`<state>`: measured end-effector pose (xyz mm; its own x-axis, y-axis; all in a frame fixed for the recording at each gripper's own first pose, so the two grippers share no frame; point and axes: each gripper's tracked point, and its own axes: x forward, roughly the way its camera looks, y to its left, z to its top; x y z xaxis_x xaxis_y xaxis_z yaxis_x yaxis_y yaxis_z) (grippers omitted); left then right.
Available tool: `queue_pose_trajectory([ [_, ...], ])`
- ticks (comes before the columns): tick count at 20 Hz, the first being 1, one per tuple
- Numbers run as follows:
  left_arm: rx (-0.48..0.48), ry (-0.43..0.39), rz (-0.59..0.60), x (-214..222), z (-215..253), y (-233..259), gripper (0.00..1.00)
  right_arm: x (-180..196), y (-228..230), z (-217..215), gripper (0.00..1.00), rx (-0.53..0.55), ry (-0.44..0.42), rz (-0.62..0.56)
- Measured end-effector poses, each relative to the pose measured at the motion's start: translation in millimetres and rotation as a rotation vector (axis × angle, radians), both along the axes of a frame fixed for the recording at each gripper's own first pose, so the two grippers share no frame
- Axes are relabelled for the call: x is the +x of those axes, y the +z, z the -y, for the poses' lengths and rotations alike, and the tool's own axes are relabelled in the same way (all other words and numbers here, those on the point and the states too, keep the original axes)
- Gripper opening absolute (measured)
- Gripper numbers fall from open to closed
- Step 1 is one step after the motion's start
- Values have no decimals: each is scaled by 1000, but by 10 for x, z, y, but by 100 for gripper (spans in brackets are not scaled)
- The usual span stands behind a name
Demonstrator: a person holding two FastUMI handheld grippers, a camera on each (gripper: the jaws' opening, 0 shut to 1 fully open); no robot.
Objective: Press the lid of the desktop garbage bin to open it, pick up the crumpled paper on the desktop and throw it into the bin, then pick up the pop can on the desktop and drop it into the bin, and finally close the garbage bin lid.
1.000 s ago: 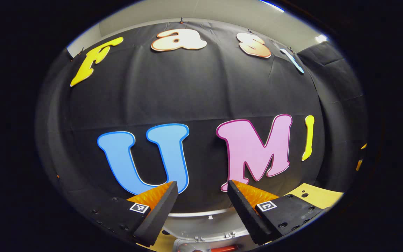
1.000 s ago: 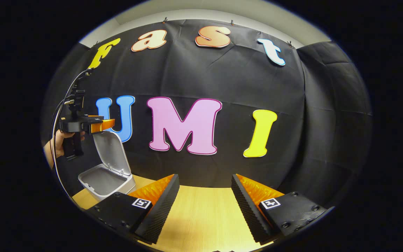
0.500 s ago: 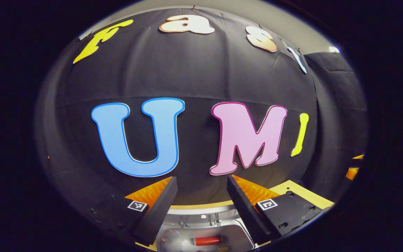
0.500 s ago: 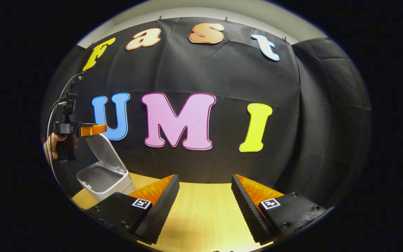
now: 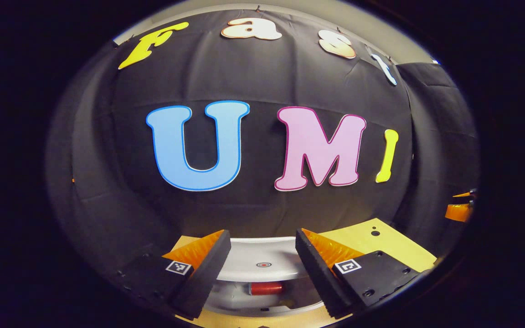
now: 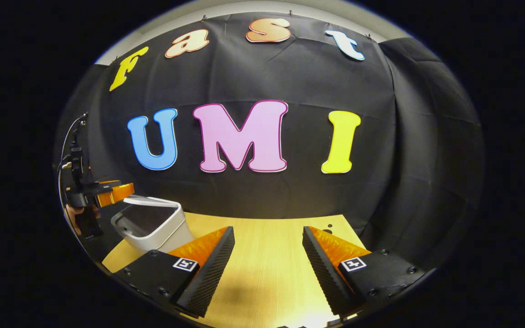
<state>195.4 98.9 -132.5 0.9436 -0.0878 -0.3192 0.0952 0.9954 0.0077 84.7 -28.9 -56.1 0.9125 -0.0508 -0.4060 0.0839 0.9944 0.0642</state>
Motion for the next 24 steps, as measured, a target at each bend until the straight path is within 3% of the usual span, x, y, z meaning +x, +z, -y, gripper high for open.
queue_pose_trajectory([
  [7, 7, 6, -93, -307, -18, -670, 99, -377, -281, -112, 97, -16, 11, -78],
  [13, 57, 1, 21, -309, 2, -671, 100, -552, -244, -216, 97, -29, 25, -73],
  [16, 53, 8, -22, -335, 10, -745, 100, -620, -200, -240, 97, -12, 19, -65],
  [21, 26, 8, 62, -369, 18, -751, 100, -686, -165, -328, 97, -5, 19, -45],
  [24, 52, -12, 25, -331, 31, -728, 99, -728, -138, -335, 97, -16, 14, -34],
])
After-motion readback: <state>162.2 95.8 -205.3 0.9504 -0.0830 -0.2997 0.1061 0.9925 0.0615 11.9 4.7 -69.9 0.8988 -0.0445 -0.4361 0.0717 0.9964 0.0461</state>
